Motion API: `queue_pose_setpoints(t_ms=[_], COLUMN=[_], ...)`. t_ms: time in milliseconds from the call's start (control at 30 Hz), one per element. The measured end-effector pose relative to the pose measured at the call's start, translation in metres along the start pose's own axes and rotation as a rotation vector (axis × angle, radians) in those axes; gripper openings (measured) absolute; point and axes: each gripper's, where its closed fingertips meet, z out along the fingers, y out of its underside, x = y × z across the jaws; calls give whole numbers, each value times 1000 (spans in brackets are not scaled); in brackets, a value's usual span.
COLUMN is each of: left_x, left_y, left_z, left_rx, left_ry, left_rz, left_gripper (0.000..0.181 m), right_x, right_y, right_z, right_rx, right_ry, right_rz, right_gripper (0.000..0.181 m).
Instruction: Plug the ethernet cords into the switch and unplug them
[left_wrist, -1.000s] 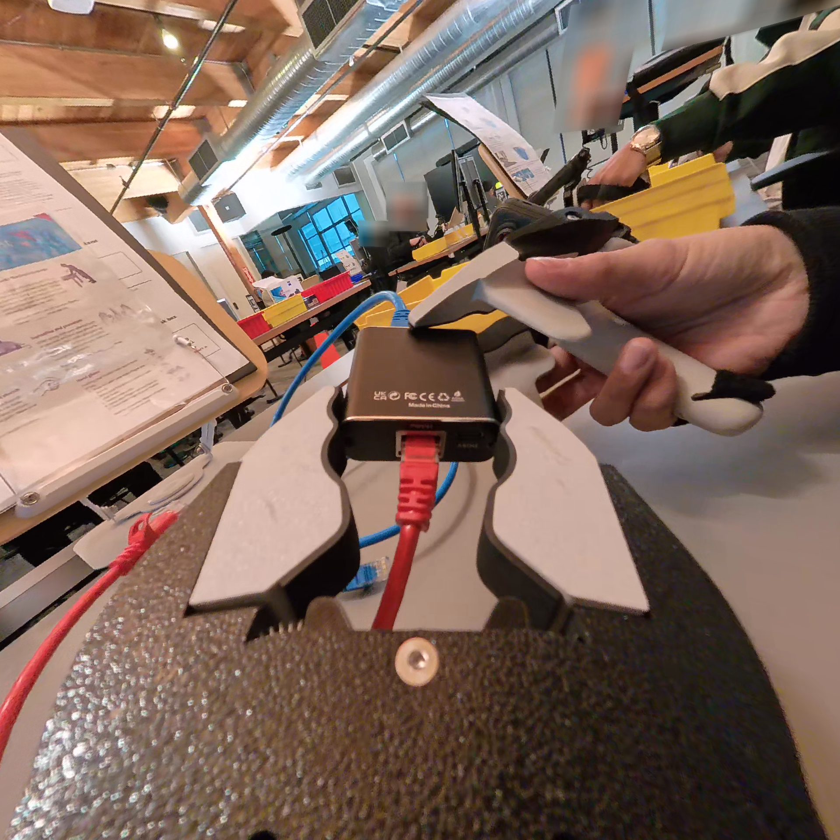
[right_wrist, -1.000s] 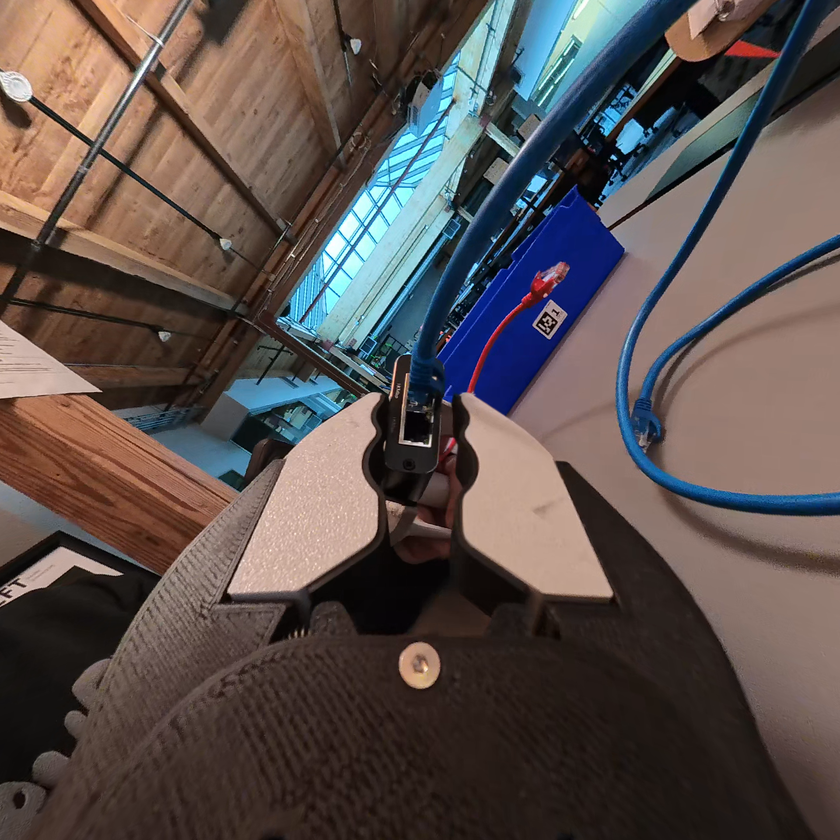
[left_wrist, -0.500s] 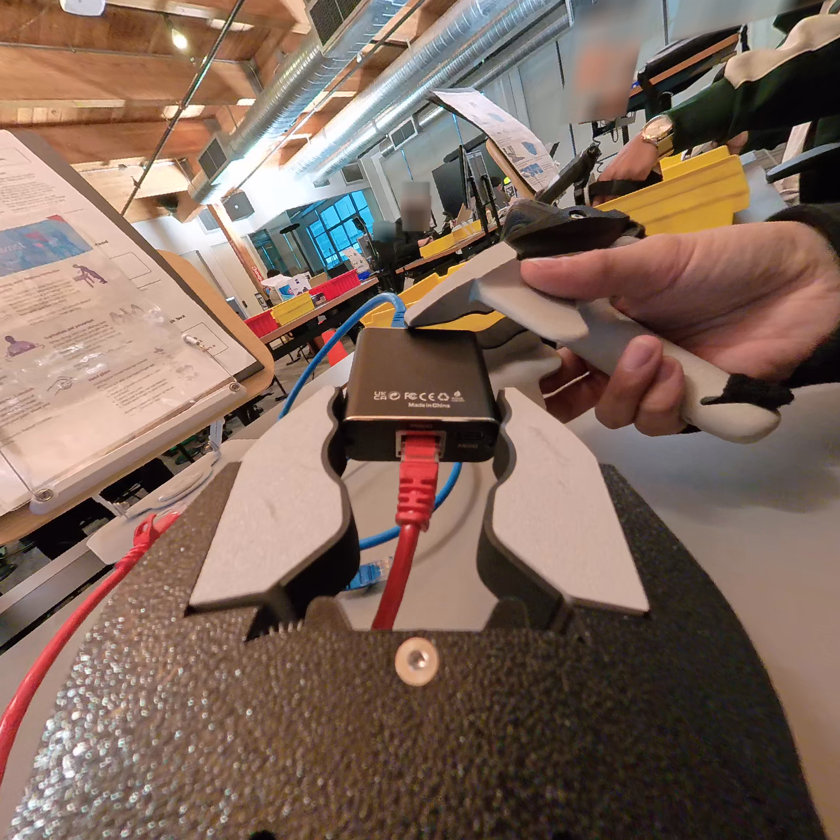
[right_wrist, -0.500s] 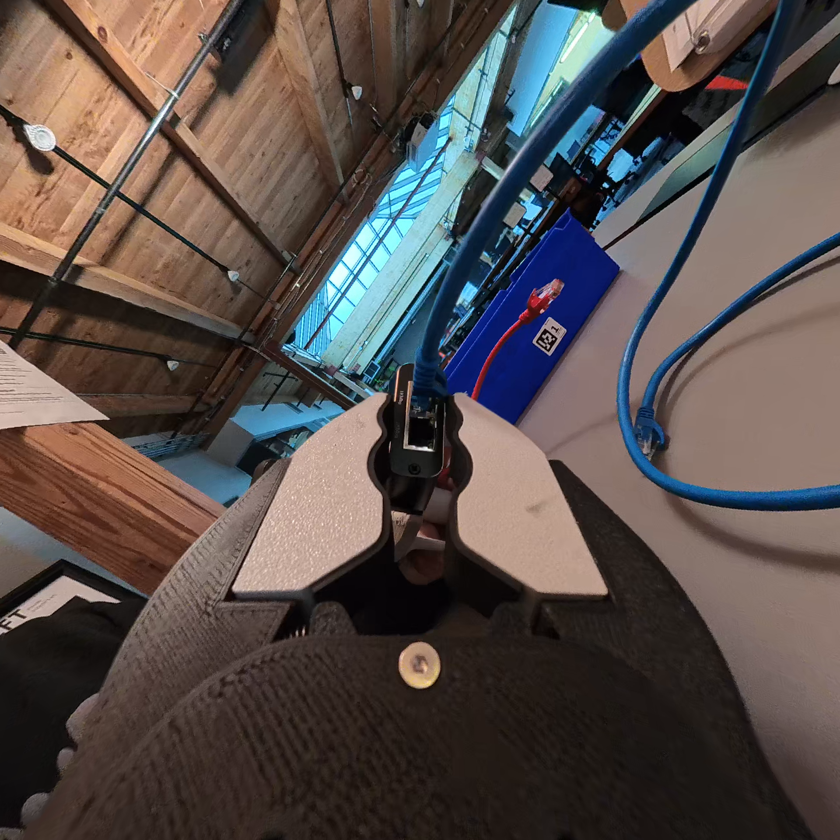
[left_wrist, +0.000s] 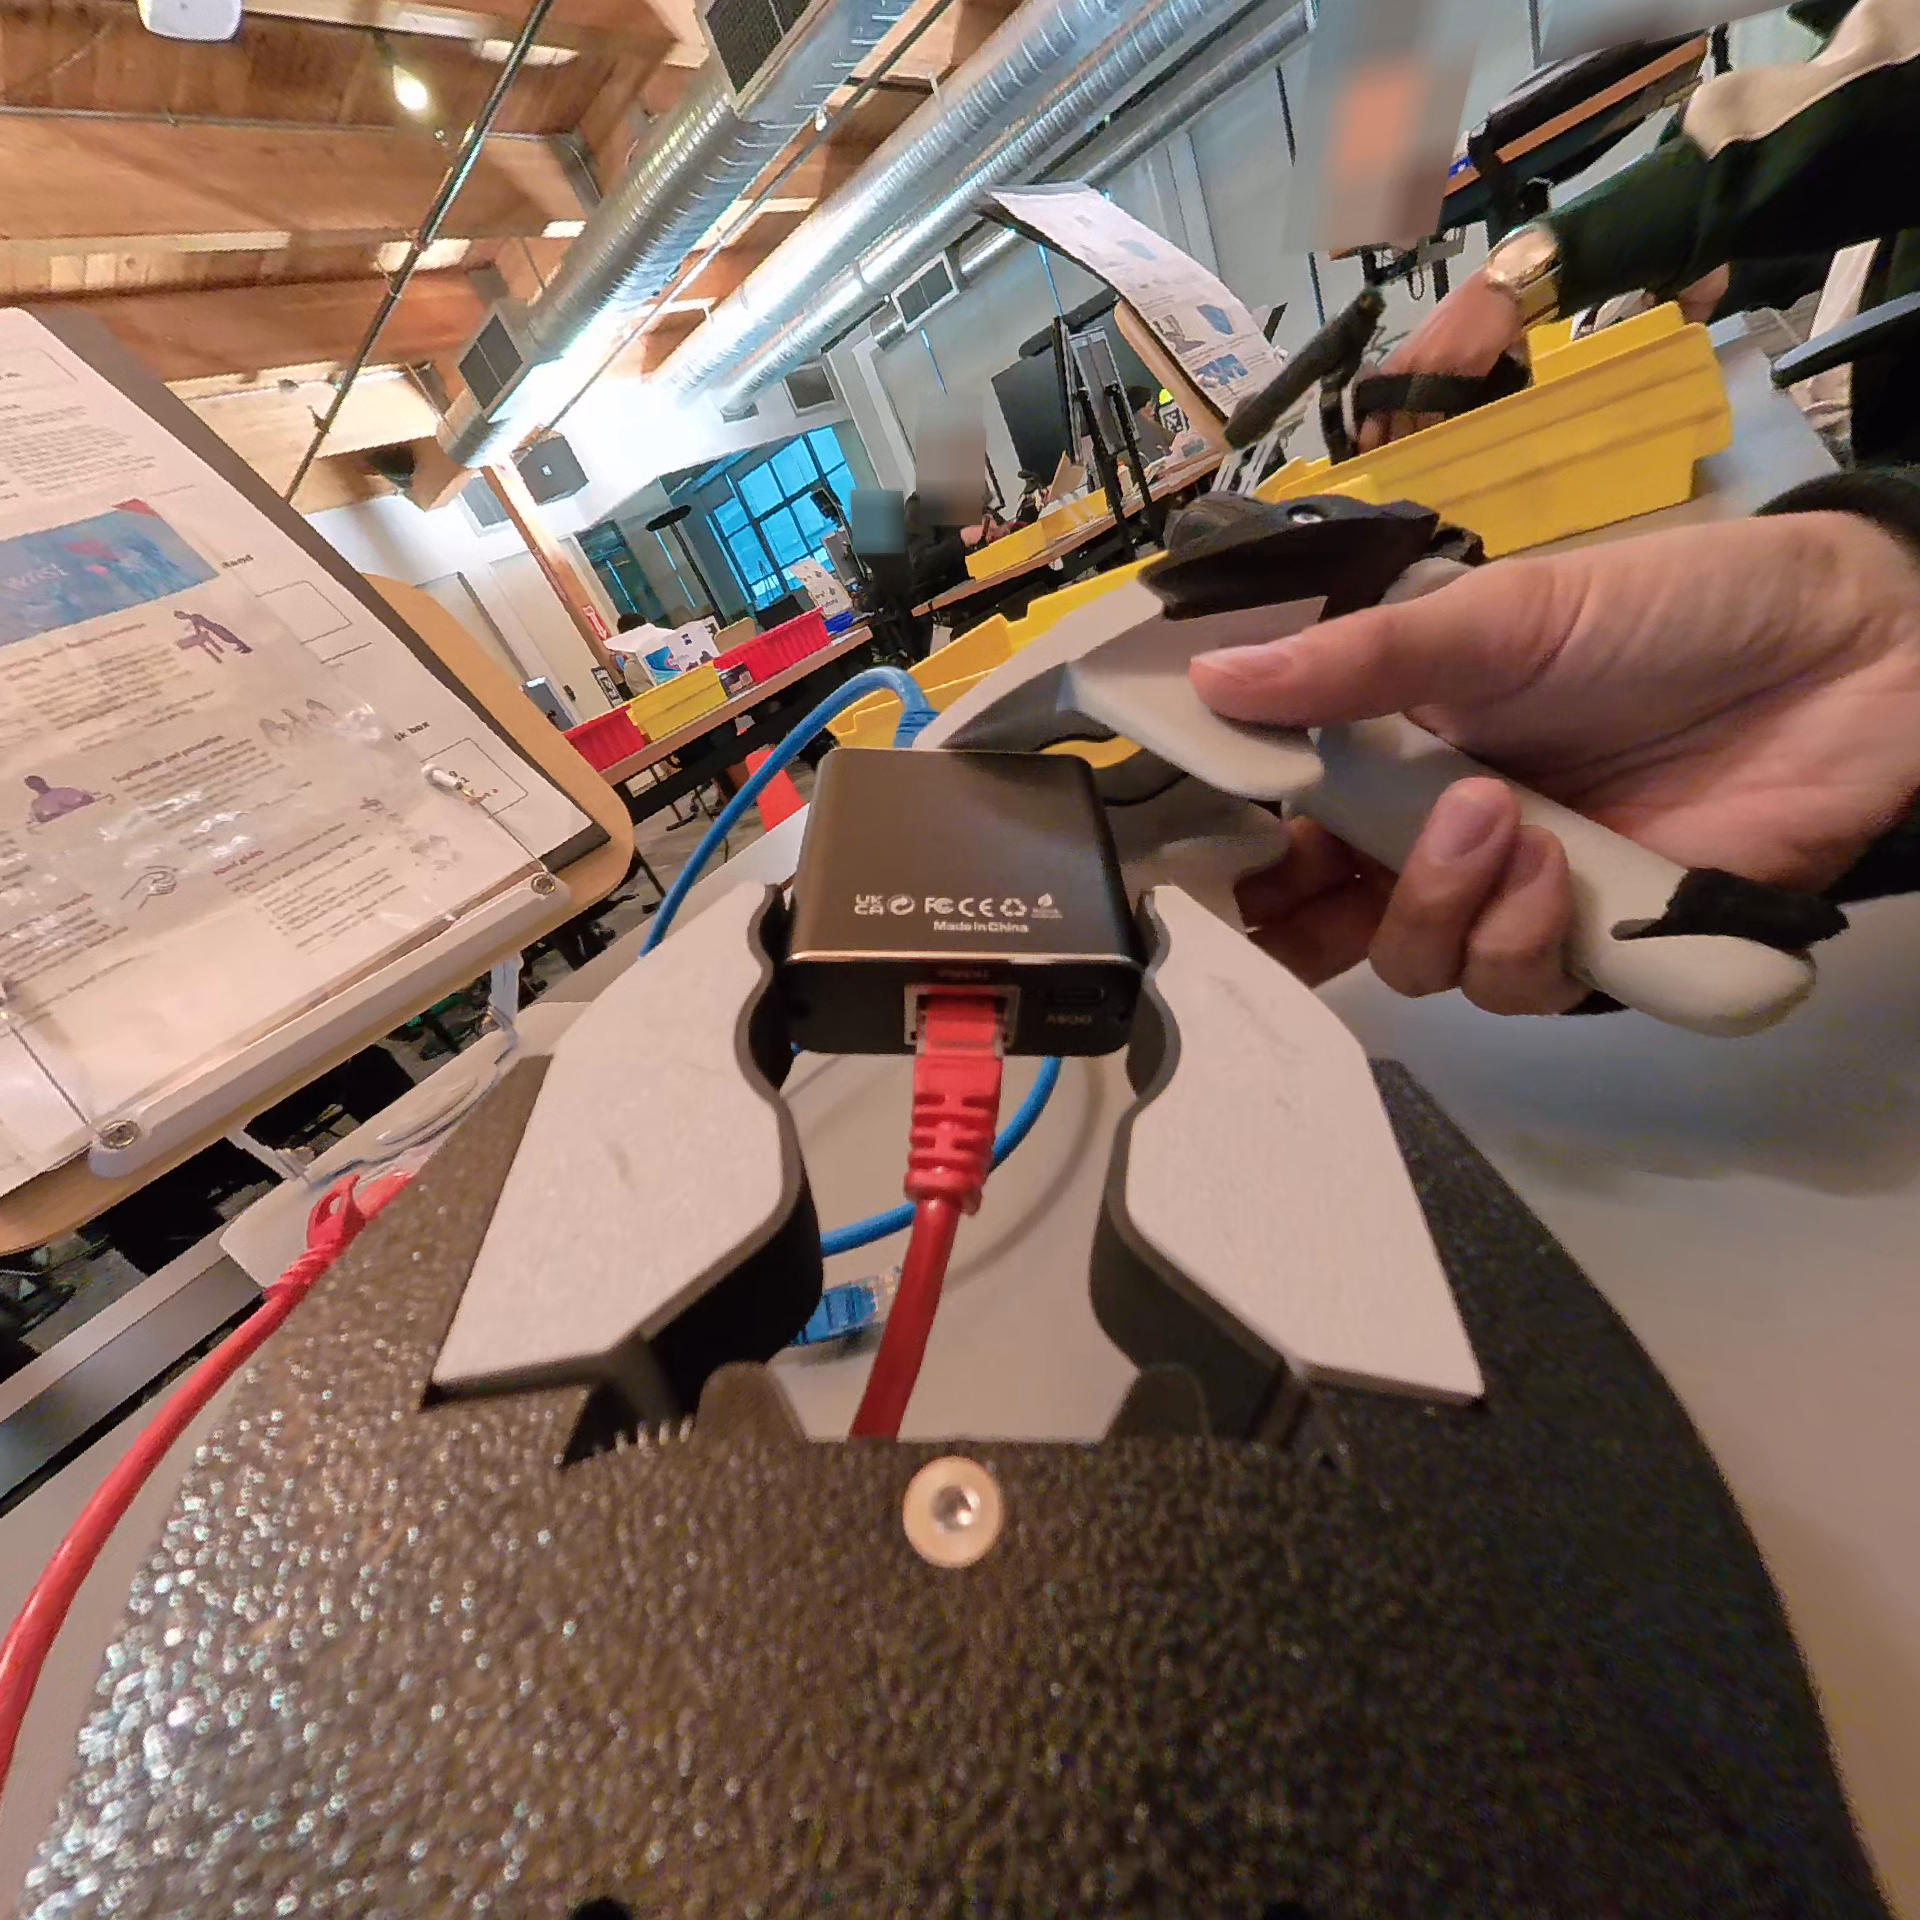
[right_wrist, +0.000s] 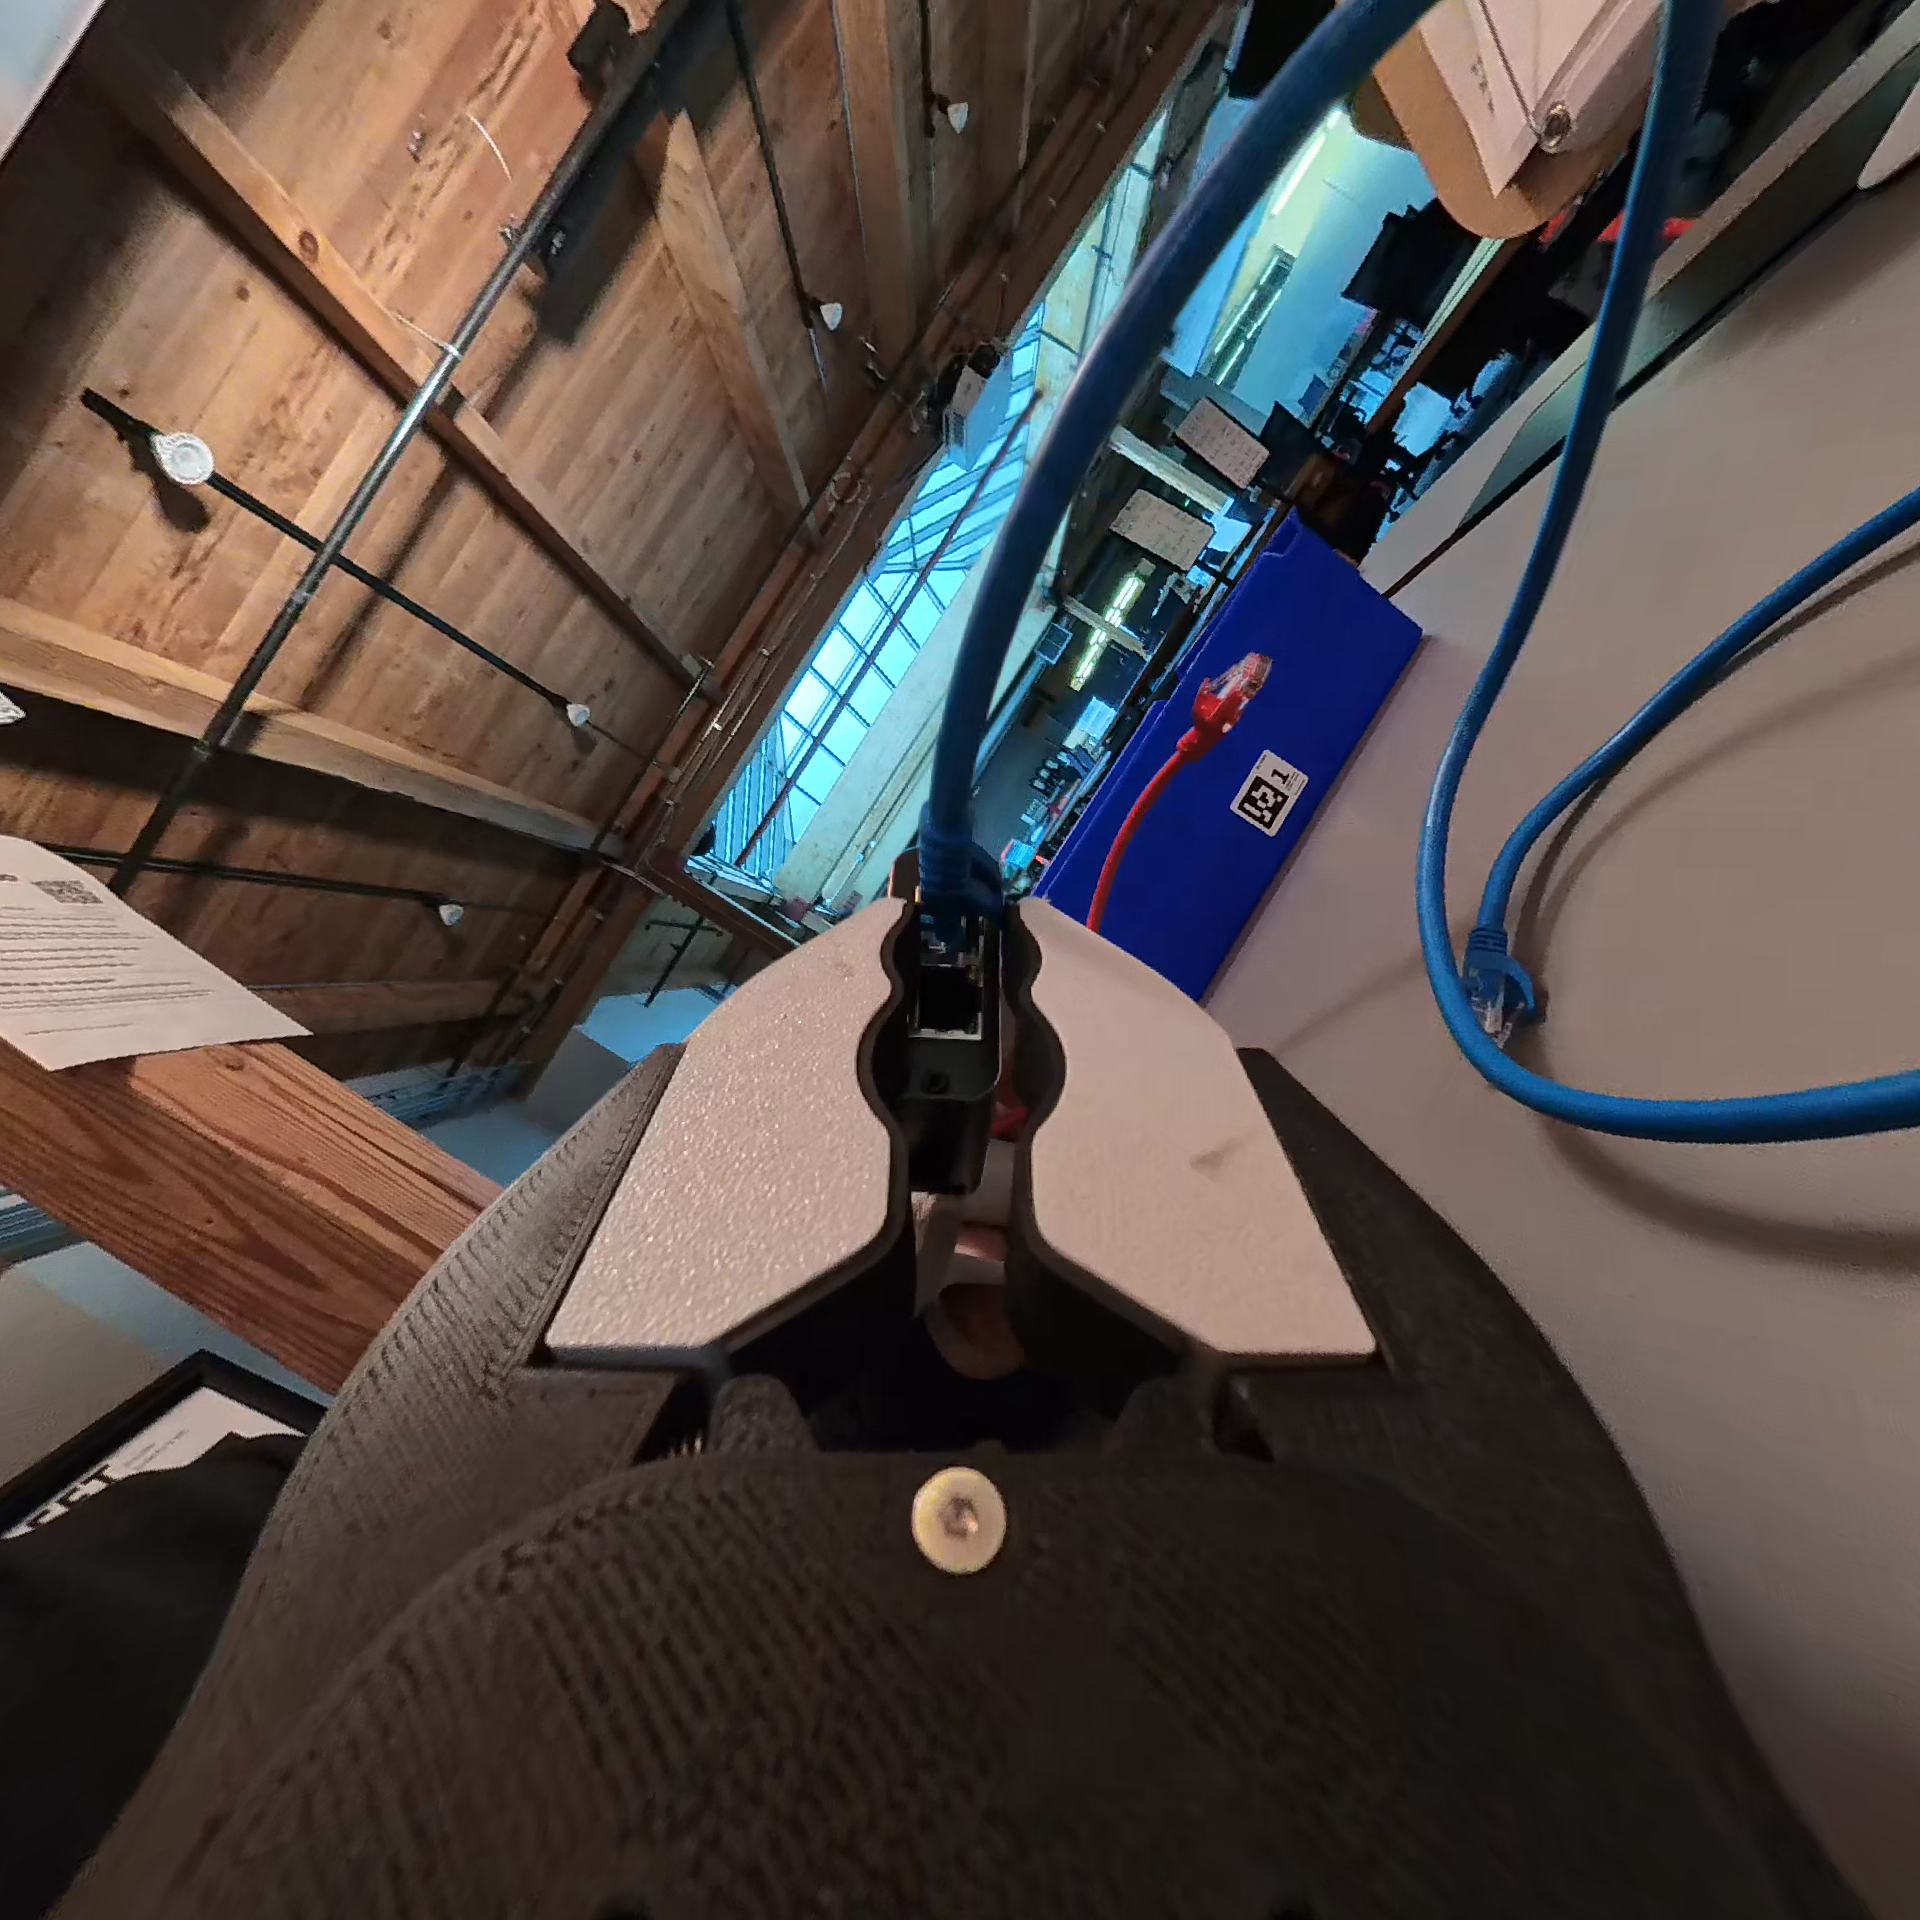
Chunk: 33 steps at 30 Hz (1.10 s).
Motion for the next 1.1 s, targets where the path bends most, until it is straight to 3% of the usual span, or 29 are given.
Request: queue_pose_setpoints(t_ms=[600, 900, 1100], left_x=[-2, -7, -8], left_y=[5, 3, 3], left_z=[5, 4, 6], left_rx=[-55, -63, -61], left_ry=[-70, -125, -128], left_rz=[67, 120, 39], left_gripper=[63, 62, 63], right_x=[-1, -4, -3], right_y=[-3, -4, -7], right_z=[0, 6, 7], right_rx=[43, 38, 56], right_ry=[-76, -107, -89], right_rz=[-158, -151, -157], right_gripper=[14, 13, 12])
